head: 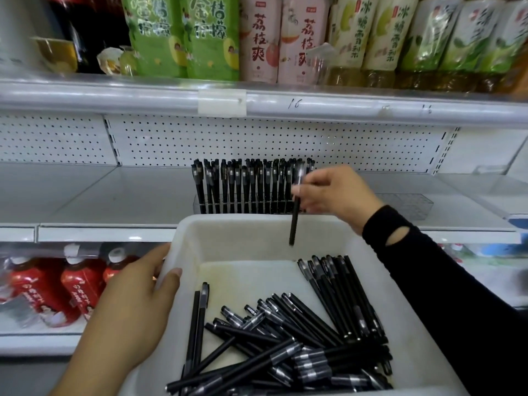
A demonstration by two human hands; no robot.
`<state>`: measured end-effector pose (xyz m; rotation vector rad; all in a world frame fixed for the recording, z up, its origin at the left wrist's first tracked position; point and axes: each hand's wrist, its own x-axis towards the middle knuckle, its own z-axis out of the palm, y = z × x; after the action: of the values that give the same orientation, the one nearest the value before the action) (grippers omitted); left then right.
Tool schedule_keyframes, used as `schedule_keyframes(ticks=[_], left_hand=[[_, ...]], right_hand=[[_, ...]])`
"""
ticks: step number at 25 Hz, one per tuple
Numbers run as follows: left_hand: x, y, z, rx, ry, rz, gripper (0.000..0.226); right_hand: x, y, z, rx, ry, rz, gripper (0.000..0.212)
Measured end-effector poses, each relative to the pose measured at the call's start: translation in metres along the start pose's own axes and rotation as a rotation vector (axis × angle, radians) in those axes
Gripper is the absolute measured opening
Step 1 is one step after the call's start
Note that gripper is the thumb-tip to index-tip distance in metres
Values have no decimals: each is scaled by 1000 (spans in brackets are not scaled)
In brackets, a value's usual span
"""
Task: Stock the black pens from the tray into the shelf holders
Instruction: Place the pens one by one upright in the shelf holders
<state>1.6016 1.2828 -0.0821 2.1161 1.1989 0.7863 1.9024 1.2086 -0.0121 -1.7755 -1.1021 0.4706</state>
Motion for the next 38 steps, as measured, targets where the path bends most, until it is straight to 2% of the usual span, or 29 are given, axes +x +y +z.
schedule_keyframes(ticks=[2,5,7,12,20,25,28,33,35,37,38], left_hand=[[1,0,1,-9,-8,-2,30],[2,-1,4,-17,-20,-10,31],[3,-2,5,-10,-10,-8,32],[3,-2,5,-44,-17,-23,34],[3,-3,6,-45,-23,-18,37],[4,-4,7,-44,-23,-17,34],[4,-3,6,-48,-26,-16,35],[2,-3,7,-52,-23,-20,36],[2,-4,7,-53,-19,-17,35],[2,-4,6,-52,-20,-28,35],[3,-4,6,-47,-22,-32,35]], right_hand=[[23,2,-3,19,193,-45,9],[59,17,-2,17,395,-69,16],[77,29,1,0,471,-77,20],[100,46,16,-59,537,-101,17],[115,58,24,-182,513,-105,14],[124,61,22,-606,255,133,24],[126,62,23,-622,218,216,30],[121,65,16,-702,167,252,35],[113,59,10,-683,168,230,27],[94,43,7,-661,268,86,20],[79,31,9,-662,314,-6,24]])
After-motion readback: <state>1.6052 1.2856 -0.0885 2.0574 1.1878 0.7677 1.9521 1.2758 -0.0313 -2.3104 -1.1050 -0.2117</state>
